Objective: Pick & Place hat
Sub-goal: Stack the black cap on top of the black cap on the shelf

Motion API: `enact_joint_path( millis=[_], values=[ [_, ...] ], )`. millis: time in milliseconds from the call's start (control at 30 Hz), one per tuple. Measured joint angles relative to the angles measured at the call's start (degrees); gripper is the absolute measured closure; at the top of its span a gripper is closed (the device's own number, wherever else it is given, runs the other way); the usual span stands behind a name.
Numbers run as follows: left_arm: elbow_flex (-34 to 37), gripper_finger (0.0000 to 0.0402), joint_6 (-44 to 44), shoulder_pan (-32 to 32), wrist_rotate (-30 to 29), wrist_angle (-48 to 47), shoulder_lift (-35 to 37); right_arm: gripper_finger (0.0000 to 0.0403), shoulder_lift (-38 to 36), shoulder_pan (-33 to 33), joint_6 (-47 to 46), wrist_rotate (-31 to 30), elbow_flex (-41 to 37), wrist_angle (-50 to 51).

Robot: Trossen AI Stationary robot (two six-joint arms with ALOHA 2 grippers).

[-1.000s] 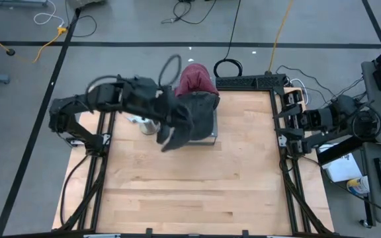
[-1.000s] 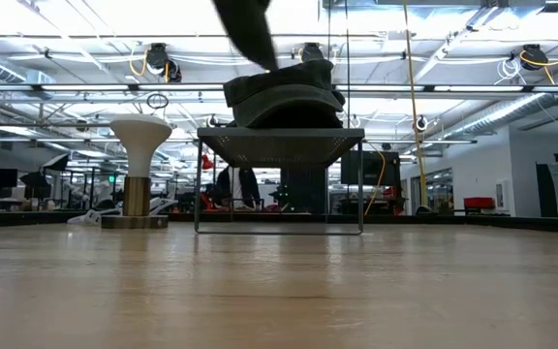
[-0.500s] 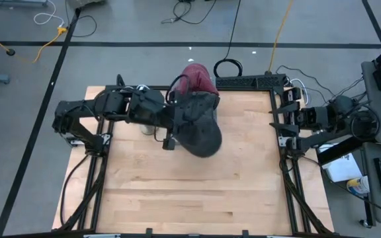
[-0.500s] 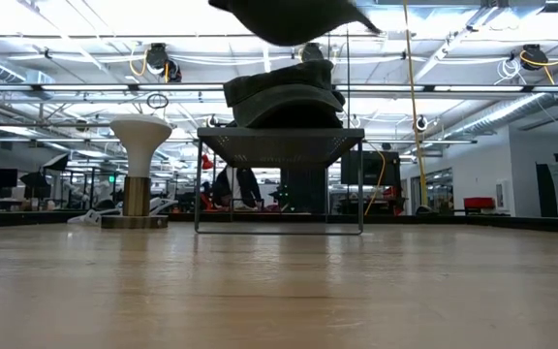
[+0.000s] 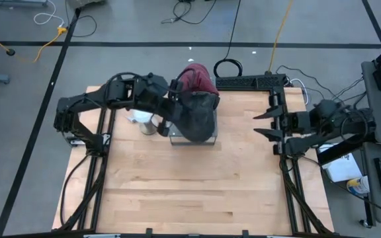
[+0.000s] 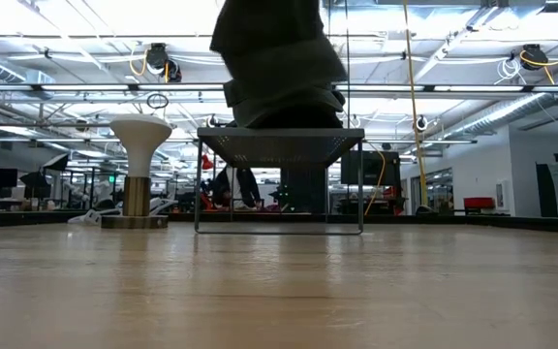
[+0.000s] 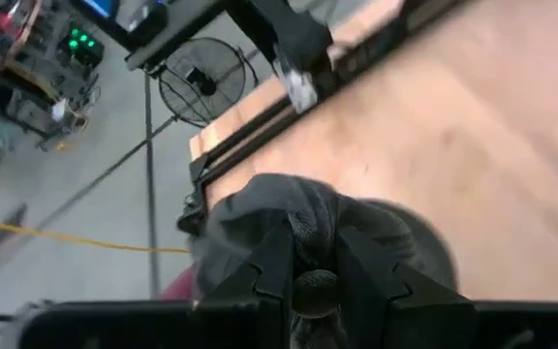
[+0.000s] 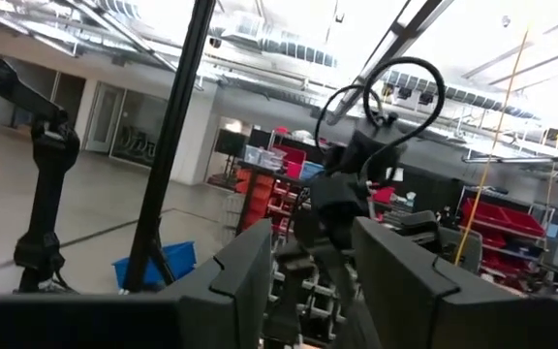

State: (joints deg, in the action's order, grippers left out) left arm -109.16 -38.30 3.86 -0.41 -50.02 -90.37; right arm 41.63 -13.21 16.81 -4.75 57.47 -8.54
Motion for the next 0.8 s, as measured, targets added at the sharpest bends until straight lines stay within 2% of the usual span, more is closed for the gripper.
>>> enact_joint_path(
  millis=[100, 300, 433, 667, 800],
  values=[
    [0.0, 0.0348, -7.6, 1.8, 0.1, -0.9, 0.1, 0.0264, 1.2, 0.0, -1.7, 0.0, 0.0, -1.6],
    [0.0, 0.0348, -15.5, 6.0, -0.1, -1.3, -0.5, 0.0264, 3.2, 0.0, -2.4, -0.1, 0.0, -3.3],
    [-0.1, 0.0348, -15.7, 8.3, 0.6, 0.3, -1.2, 0.0264, 3.8, 0.0, -2.4, -0.2, 0.0, -3.7],
    [-0.1, 0.0348, -15.0, 10.4, 3.6, 0.2, -4.5, 0.0264, 4.0, 0.0, -2.4, -6.2, 0.0, -3.7],
    [0.0, 0.0348, -14.0, 10.5, -0.9, 0.2, -7.6, 0.0264, 4.0, 0.0, -1.3, -5.9, 0.0, -3.7]
  ],
)
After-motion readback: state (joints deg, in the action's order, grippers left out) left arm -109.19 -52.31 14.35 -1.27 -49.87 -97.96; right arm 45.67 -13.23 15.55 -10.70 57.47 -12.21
